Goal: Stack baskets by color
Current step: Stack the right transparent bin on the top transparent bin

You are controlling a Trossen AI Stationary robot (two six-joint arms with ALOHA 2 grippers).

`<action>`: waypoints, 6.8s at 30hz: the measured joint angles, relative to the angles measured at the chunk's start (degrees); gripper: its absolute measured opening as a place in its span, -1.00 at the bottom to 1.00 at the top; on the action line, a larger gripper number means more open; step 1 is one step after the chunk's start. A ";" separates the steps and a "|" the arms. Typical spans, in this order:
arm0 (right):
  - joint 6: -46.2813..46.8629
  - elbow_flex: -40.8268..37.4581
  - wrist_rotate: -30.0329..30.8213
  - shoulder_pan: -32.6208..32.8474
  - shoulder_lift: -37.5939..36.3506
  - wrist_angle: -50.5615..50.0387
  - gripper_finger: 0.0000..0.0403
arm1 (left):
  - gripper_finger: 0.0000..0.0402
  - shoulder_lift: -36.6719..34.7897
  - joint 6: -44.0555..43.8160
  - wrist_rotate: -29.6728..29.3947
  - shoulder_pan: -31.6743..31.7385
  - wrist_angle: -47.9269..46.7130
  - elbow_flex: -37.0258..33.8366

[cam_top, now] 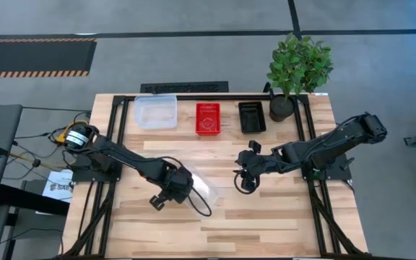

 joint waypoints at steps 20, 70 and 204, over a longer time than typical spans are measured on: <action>-4.44 0.04 -2.27 0.79 0.02 1.44 -0.05 | 0.12 -3.11 -41.43 -16.41 -0.57 -24.91 16.61; -8.61 -2.82 -6.28 -0.74 0.02 6.47 -0.05 | 0.22 -3.74 -62.46 -4.07 10.54 9.58 -10.12; -13.09 -5.27 -7.81 -4.87 0.00 10.60 -0.05 | -1.00 -22.66 1.52 -14.32 33.94 -31.46 20.00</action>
